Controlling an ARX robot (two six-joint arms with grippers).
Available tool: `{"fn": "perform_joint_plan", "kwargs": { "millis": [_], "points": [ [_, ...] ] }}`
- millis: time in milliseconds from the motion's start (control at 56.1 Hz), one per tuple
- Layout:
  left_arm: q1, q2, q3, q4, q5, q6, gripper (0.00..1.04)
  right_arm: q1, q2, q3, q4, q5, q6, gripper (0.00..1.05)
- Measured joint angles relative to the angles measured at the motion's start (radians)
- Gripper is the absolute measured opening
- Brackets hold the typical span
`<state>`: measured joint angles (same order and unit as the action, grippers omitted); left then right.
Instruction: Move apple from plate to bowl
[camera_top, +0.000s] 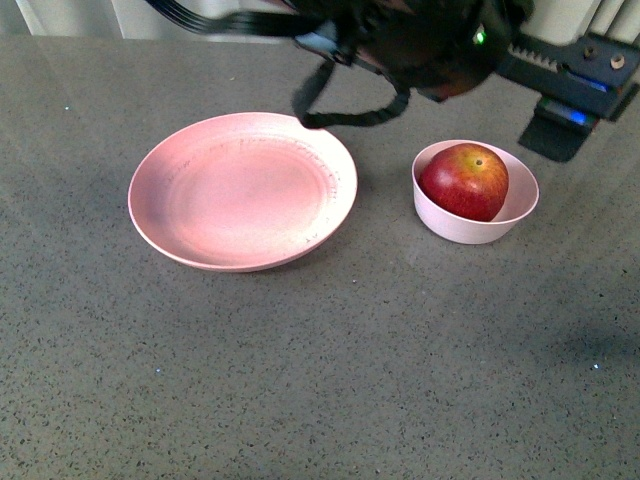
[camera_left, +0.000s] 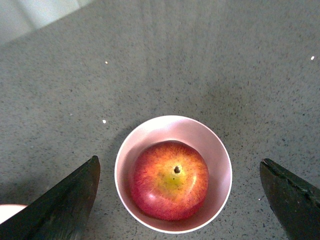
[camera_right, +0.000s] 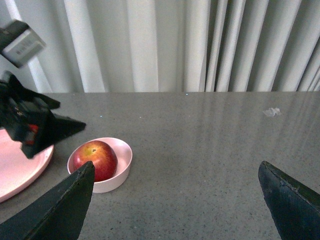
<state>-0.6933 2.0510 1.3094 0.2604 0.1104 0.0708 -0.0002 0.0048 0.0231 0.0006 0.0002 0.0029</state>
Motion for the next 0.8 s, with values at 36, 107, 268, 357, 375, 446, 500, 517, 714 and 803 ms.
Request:
{"fn": "perform_joint_plan", "kwargs": {
  "millis": [36,107,268,357,375,446,500,517,714,803],
  "points": [
    [0.017,-0.039,-0.032,0.015,0.008,-0.007,0.96,0.0,0.0,0.0,0.0,0.0,0.0,0.96],
    [0.07,-0.128,-0.109,0.051,0.035,-0.023,0.96,0.0,0.0,0.0,0.0,0.0,0.0,0.96],
    [0.214,-0.289,-0.255,0.101,0.104,-0.078,0.96,0.0,0.0,0.0,0.0,0.0,0.0,0.96],
    [0.288,-0.377,-0.41,0.36,-0.195,-0.081,0.83,0.0,0.0,0.0,0.0,-0.004,0.0,0.96],
    [0.312,-0.41,-0.473,0.449,-0.281,-0.08,0.78,0.0,0.0,0.0,0.0,-0.003,0.0,0.96],
    [0.372,-0.494,-0.594,0.562,-0.372,-0.08,0.67,0.0,0.0,0.0,0.0,-0.002,0.0,0.96],
    [0.418,-0.563,-0.674,0.608,-0.38,-0.08,0.58,0.0,0.0,0.0,0.0,0.001,0.0,0.96],
    [0.432,-0.587,-0.701,0.618,-0.379,-0.08,0.55,0.0,0.0,0.0,0.0,0.001,0.0,0.96],
    [0.496,-0.73,-0.919,0.653,-0.305,-0.08,0.17,0.0,0.0,0.0,0.0,-0.001,0.0,0.96],
    [0.521,-0.801,-0.99,0.657,-0.271,-0.079,0.02,0.0,0.0,0.0,0.0,0.0,0.0,0.96]
  ]
}}
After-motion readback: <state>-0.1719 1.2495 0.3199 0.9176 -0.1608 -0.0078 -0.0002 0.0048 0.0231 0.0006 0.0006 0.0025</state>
